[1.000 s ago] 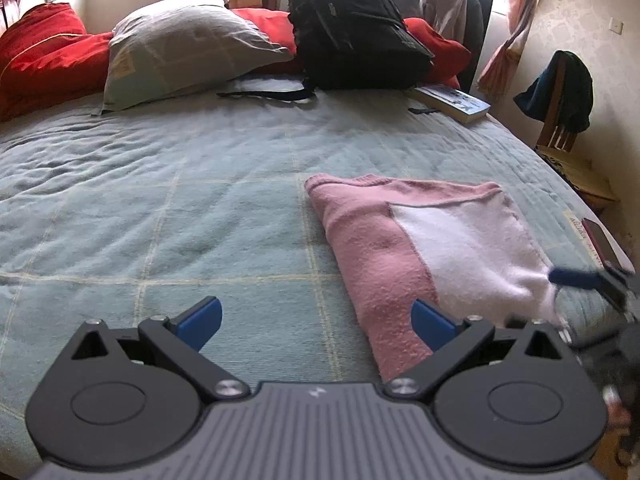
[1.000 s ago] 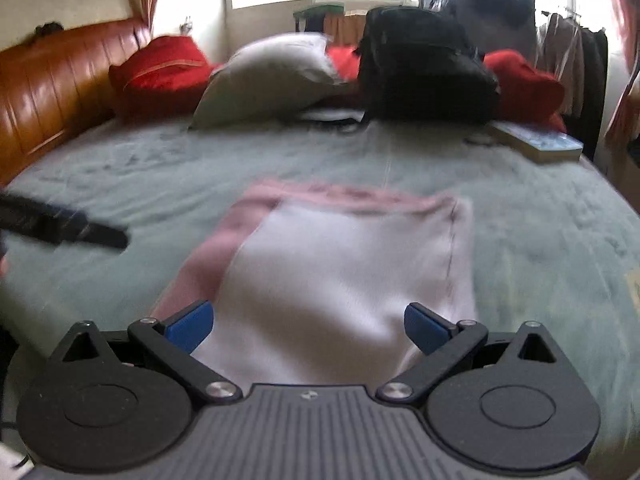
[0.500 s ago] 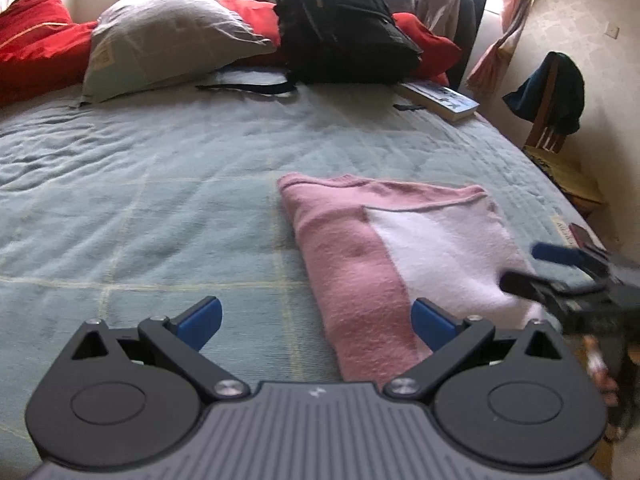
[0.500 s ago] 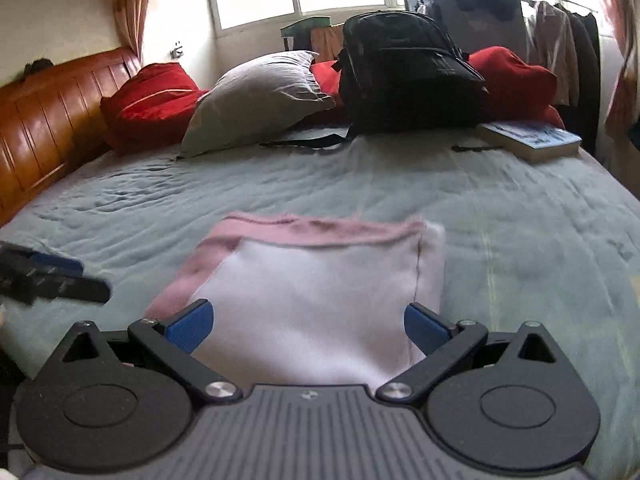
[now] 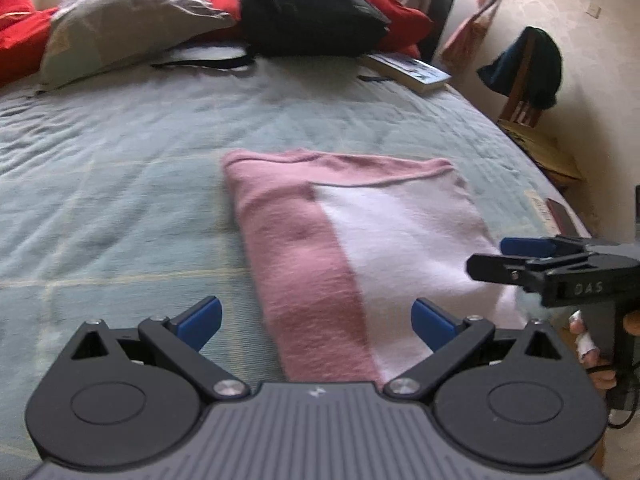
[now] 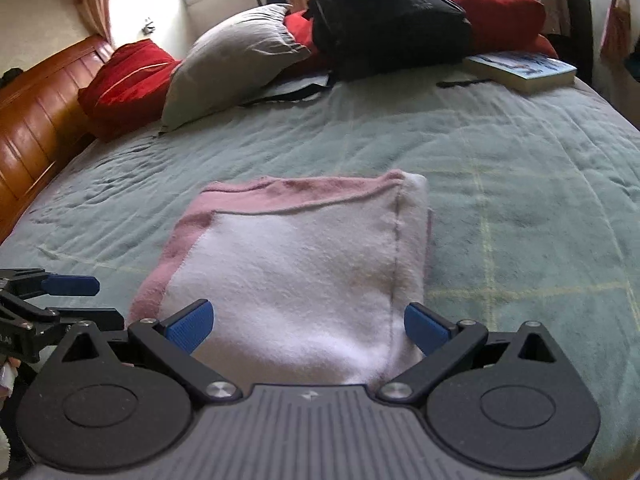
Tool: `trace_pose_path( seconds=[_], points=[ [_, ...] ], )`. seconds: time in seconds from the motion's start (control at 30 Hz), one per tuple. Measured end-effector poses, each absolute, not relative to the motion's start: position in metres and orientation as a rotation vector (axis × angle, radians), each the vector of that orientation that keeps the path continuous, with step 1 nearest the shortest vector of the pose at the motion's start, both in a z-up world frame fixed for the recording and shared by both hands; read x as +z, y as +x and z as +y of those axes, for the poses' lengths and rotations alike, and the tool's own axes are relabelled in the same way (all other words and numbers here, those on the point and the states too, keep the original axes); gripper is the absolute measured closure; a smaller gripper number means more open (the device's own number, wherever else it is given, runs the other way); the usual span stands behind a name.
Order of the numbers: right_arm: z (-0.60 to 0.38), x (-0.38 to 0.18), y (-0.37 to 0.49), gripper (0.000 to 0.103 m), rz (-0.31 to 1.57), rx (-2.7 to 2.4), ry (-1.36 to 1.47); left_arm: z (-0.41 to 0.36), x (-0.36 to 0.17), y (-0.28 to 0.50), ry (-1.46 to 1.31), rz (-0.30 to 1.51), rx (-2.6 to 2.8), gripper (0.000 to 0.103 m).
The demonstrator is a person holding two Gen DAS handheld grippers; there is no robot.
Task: Fold clothes
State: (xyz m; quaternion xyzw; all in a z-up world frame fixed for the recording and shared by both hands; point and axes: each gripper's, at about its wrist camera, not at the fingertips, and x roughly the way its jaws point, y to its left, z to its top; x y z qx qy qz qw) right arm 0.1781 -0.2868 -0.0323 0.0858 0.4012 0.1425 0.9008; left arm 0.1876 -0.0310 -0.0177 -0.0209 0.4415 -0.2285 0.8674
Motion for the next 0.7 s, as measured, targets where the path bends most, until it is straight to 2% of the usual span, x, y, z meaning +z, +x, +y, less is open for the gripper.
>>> trace_pose_path(
  seconds=[0.27,0.43,0.7],
  points=[
    [-0.295,-0.032,0.170,0.000,0.814,0.299,0.211,-0.056,-0.009,0.195,-0.097,0.897,-0.586,0.002],
    [-0.299,-0.037,0.169,0.000,0.821,0.293,0.224,-0.072,-0.032,0.211,-0.145,0.973,-0.620,0.001],
    [-0.323,-0.044,0.161,0.000,0.805,0.317,0.340,-0.068,-0.035,0.211,-0.162,0.926,-0.626,0.001]
  ],
)
